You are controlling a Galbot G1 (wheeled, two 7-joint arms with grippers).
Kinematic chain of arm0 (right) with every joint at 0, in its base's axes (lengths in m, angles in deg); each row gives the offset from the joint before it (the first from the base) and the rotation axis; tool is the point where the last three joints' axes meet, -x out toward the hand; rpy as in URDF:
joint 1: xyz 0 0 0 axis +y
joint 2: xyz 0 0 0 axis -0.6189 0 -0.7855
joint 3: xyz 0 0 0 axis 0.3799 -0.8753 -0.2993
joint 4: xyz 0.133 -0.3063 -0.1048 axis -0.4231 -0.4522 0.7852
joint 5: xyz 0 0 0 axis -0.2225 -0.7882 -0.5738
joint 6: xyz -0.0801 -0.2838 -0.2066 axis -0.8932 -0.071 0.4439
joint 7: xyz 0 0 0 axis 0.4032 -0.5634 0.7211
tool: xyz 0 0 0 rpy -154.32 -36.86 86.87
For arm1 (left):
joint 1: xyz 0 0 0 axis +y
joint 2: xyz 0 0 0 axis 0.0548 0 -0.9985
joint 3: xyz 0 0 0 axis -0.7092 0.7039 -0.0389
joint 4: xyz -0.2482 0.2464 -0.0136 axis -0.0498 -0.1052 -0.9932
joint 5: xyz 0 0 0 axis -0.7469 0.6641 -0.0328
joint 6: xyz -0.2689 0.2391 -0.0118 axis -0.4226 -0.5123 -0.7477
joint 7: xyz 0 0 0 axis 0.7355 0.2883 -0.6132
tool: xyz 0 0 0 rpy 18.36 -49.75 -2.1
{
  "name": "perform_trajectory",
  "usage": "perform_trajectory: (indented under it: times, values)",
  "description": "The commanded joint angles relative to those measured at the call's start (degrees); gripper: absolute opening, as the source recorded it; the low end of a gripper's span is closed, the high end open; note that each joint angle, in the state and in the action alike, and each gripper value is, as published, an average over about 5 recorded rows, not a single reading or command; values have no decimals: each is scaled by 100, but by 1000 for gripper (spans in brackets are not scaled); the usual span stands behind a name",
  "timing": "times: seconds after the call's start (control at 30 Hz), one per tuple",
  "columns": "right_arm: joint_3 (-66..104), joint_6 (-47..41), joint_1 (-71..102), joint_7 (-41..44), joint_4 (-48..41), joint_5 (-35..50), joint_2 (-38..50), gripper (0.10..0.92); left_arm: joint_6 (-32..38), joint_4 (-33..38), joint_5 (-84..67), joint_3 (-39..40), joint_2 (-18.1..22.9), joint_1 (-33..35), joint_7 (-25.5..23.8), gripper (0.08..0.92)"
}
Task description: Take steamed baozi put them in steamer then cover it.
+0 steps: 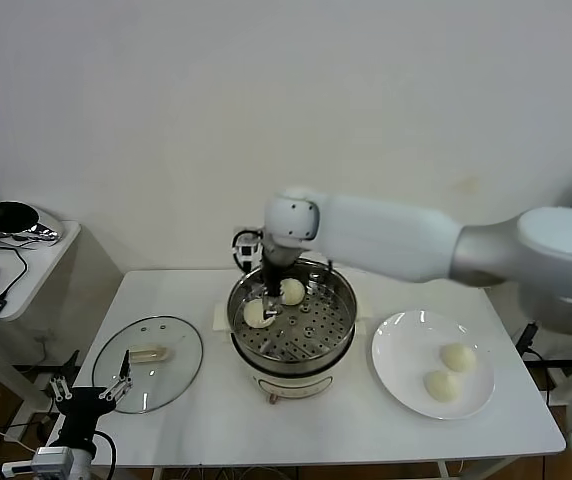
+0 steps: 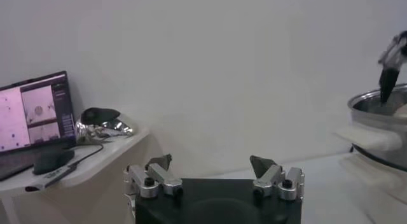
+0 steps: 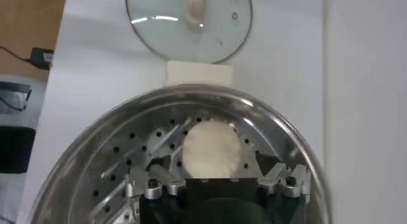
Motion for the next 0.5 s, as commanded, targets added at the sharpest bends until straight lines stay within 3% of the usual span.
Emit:
perform_trajectory:
  times: [0.03, 0.33, 0.5]
  values:
    - [-339, 352, -1051, 741, 1324, -278, 1636, 823, -4, 12, 11, 41, -2, -1, -6, 823]
    - [-488, 1624, -811, 1431, 2041, -1991, 4152, 823, -6, 146, 97, 132, 37, 78, -11, 823]
    - [-116, 2018, 25, 1411, 2124, -2746, 4939, 823, -12, 148, 137, 168, 53, 79, -11, 823]
